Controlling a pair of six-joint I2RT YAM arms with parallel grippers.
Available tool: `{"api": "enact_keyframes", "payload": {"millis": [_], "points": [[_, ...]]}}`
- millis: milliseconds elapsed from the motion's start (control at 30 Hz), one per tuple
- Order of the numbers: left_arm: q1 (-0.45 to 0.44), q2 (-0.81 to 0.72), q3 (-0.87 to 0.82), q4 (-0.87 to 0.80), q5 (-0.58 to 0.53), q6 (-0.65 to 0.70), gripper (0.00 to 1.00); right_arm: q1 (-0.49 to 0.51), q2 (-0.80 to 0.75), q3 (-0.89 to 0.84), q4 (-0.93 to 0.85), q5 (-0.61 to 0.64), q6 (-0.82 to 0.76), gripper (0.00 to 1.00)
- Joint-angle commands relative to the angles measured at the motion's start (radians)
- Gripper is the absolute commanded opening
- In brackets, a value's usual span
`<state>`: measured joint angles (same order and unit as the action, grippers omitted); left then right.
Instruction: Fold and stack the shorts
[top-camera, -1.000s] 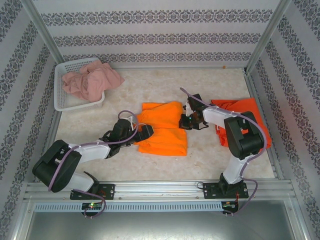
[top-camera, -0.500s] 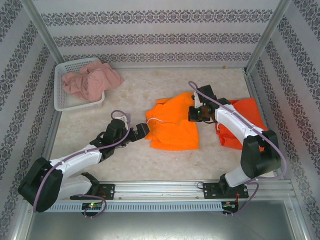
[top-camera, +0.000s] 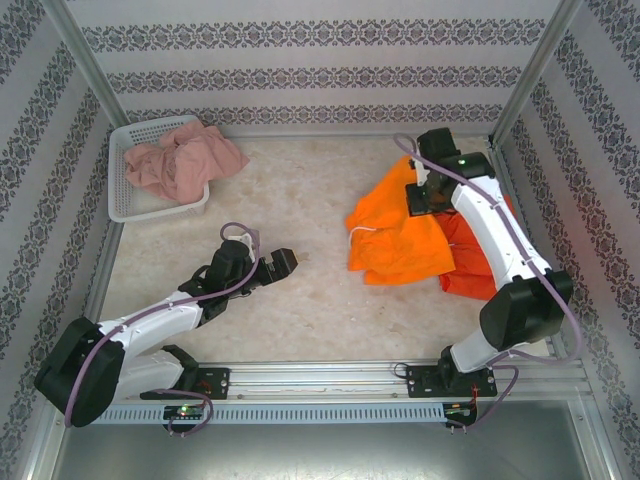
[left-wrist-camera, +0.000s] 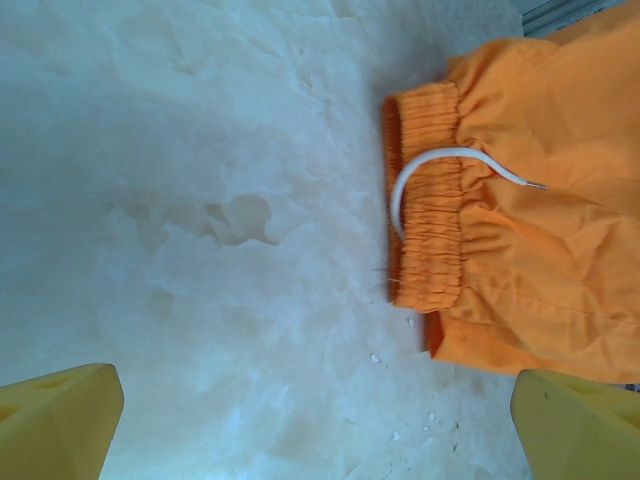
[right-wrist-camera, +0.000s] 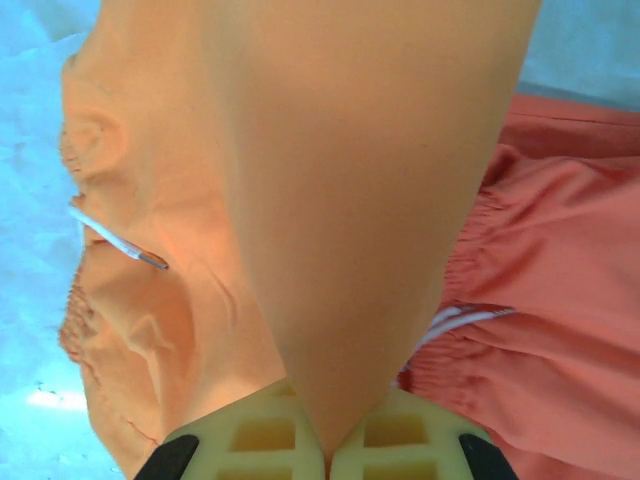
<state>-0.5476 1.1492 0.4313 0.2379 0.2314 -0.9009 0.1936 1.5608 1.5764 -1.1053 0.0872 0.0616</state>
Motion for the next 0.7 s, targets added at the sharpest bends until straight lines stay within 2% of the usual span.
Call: {"api": "enact_keyframes", "payload": {"millis": [0, 433, 667], "points": [[0.013, -0.020, -0.016, 0.029, 0.009, 0.021, 1.00, -0.030, 0.014, 0.096, -0.156, 0.091, -0.049, 0.00], [0.039, -0.021, -0.029, 0.052, 0.035, 0.016, 1.00, -0.129, 0.065, 0.355, -0.327, 0.188, -0.124, 0.00], [0.046, -0.021, -0.031, 0.048, 0.036, 0.016, 1.00, -0.212, 0.087, 0.368, -0.315, 0.237, -0.155, 0.00]]}}
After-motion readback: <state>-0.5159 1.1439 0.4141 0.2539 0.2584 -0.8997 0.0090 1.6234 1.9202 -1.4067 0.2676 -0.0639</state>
